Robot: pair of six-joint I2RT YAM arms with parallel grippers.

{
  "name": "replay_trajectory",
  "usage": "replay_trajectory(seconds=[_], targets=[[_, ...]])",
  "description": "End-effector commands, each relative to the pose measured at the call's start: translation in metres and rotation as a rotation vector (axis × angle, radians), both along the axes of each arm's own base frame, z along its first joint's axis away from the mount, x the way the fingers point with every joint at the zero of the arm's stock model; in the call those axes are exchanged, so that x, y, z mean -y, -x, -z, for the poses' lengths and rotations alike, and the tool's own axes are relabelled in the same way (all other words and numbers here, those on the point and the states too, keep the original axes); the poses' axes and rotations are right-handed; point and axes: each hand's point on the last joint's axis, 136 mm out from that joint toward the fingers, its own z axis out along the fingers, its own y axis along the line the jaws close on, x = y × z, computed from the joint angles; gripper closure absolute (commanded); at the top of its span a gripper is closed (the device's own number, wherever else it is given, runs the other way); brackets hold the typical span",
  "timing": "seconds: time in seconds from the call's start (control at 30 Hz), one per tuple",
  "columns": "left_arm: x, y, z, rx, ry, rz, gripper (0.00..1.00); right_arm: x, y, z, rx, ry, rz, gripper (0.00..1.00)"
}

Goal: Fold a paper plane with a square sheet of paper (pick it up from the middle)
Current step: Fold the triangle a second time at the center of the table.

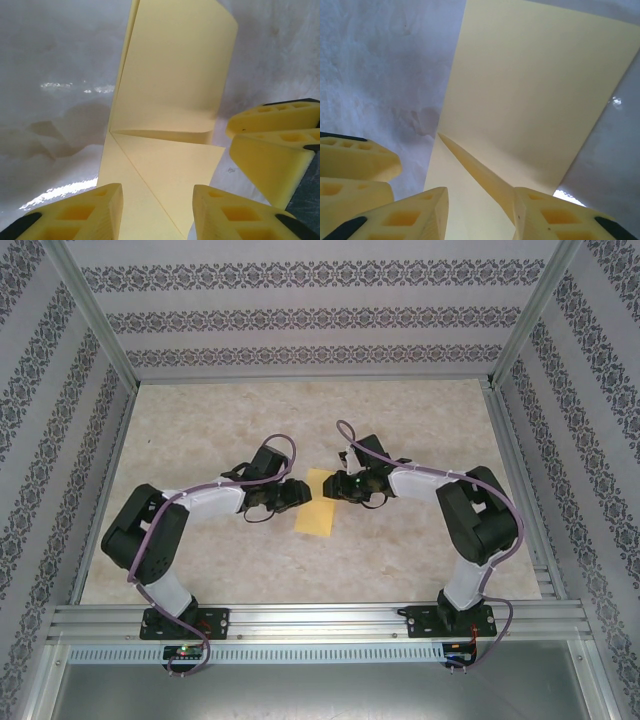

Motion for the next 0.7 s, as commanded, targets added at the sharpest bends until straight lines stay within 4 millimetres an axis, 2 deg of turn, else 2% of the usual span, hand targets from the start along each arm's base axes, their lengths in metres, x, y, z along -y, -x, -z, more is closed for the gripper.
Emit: replay_trajectory(seconds=[0.0,0.2,0.3,0.43,0.57,0.67], targets=[[0.01,-0.003,-0.001,-0.006,0.054,0.0,0.58,-0.005,-0.005,-0.001,0.003,-0.022,-0.034,0.62],[0.013,-0.002,0.005,-0.022,0.048,0.006,0.58,-0.001,0.0,0.01,-0.039,-0.009,-0.028,0.62],[0.015,-0.001,0.006,-0.026,0.045,0.012,0.58,-0.002,0.002,0.008,-0.047,-0.025,-0.038,0.63],[0.017,0.001,0.008,-0.029,0.041,0.025,0.6,-0.003,0.006,0.008,-0.055,-0.033,-0.043,0.74],[0.019,0.0,0.009,-0.027,0.045,0.03,0.62,0.004,-0.002,0.004,-0.041,-0.037,0.005,0.87],[0.022,0.001,0.009,-0.028,0.058,0.038,0.62,0.009,-0.005,0.005,-0.031,-0.025,0.027,0.92]])
